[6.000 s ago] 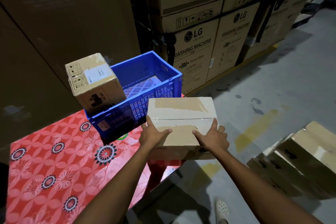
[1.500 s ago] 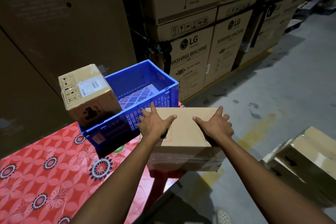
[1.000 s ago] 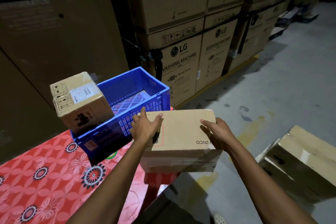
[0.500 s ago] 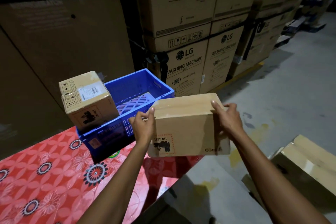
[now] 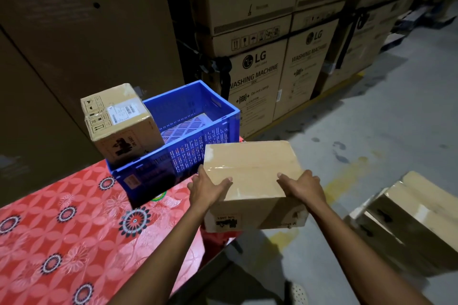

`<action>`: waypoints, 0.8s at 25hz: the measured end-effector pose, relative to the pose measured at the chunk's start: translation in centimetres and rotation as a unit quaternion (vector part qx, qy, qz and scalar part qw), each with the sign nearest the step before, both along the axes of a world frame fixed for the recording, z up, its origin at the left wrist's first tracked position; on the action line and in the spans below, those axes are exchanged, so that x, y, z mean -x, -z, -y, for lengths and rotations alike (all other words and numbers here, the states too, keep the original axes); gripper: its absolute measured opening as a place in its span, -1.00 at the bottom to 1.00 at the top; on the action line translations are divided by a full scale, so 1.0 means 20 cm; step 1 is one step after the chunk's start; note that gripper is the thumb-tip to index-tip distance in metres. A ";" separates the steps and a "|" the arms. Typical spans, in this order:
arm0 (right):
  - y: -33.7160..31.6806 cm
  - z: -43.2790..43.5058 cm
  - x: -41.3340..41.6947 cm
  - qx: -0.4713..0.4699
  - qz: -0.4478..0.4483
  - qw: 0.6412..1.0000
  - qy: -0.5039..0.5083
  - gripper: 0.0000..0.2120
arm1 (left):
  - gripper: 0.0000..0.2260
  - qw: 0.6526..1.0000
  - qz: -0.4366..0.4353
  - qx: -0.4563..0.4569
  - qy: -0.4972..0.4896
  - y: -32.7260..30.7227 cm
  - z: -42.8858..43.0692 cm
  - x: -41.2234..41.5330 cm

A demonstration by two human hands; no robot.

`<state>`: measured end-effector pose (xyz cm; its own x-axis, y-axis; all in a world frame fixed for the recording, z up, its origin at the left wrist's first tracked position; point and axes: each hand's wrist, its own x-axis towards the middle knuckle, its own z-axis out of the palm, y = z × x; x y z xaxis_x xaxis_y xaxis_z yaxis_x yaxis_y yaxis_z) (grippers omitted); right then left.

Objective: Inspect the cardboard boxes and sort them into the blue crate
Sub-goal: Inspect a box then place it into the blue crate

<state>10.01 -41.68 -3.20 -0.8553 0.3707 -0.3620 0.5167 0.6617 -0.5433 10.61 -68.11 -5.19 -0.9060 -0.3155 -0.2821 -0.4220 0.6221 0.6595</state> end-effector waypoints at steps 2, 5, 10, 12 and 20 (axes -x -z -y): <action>0.06 0.03 -0.03 -0.014 0.037 0.999 -0.015 -0.06 | 0.04 0.998 0.045 0.002 0.036 0.06 -0.01 -0.02; 0.12 0.08 -0.06 -0.067 0.054 0.996 -0.022 0.07 | 0.11 0.997 0.064 0.001 0.041 0.09 -0.03 -0.04; 0.10 0.16 -0.03 -0.118 0.046 0.991 -0.037 0.13 | 0.19 0.995 0.090 0.005 0.036 0.06 -0.04 0.01; 0.10 0.17 0.00 -0.121 0.045 0.991 -0.040 0.13 | 0.23 0.994 0.101 0.025 0.034 0.06 -0.05 0.03; 0.16 0.17 0.01 -0.143 0.043 0.988 -0.043 0.18 | 0.24 0.993 0.091 0.067 0.022 0.11 -0.07 0.05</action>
